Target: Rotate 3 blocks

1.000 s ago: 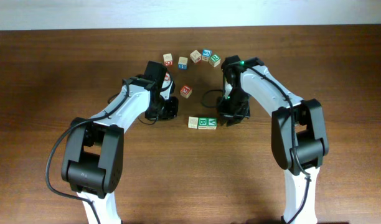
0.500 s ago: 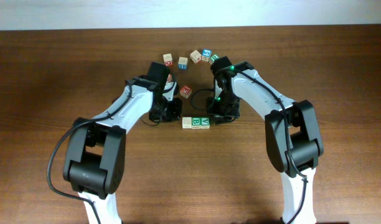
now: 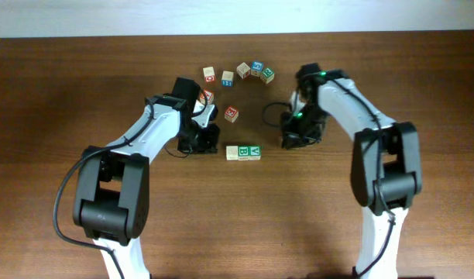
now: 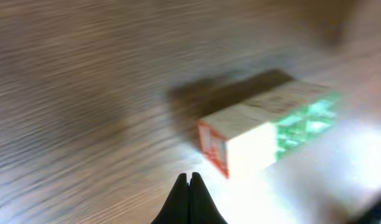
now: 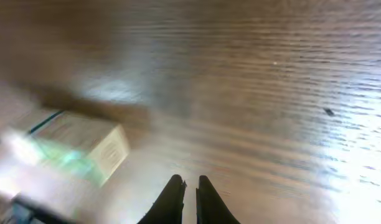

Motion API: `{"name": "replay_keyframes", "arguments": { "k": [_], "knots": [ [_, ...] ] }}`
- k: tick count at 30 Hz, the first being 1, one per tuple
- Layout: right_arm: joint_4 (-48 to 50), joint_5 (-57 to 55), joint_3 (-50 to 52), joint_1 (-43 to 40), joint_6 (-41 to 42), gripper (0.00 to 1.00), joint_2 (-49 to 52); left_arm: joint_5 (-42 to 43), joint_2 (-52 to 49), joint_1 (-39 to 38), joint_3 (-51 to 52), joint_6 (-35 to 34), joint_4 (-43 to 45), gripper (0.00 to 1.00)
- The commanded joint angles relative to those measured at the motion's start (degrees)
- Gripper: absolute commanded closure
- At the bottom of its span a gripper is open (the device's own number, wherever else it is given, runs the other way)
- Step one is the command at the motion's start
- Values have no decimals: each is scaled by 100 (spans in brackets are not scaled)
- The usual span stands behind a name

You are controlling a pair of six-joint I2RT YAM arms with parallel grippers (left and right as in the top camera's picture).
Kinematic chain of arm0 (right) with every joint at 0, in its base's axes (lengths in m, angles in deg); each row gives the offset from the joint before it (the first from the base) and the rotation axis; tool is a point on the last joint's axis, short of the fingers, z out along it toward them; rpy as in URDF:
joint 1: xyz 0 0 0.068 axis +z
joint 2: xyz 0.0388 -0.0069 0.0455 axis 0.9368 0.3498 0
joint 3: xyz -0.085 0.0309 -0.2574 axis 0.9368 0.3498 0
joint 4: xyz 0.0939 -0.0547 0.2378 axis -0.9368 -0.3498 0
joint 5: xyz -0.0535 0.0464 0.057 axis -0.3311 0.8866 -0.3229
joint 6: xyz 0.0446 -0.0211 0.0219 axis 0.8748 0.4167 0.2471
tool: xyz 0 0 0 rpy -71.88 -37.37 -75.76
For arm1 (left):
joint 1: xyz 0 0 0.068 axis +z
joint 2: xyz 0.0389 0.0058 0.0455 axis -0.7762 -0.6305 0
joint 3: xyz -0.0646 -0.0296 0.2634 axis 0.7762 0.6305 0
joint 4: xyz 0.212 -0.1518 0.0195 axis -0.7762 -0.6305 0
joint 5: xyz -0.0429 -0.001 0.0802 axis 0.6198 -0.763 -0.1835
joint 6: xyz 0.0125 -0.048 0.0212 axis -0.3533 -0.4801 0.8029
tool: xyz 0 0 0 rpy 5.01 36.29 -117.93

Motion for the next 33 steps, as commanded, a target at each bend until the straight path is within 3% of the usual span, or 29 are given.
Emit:
{"name": "replay_keyframes", "arguments": {
  "k": [1, 4, 5, 13, 18, 33],
  "knots": [
    [-116, 1071, 22, -361, -1307, 90, -986, 1038, -181, 212, 33, 579, 57, 100],
    [-306, 328, 28, -332, -1405, 92, -1158, 1045, -293, 243, 33, 570, 66, 100],
    [-291, -223, 199, -203, -1084, 92, -1113, 1043, -372, 229, 33, 433, 116, 100],
    [2131, 885, 2083, -85, 13, 96, -1099, 1045, -684, 214, 33, -142, 348, 100],
    [2859, 883, 2424, -81, 435, 96, -1099, 1049, -688, 203, 33, -485, 404, 100],
    [3099, 774, 2564, 74, 732, 96, -1086, 1263, -686, 197, 33, -667, 424, 100]
  ]
}}
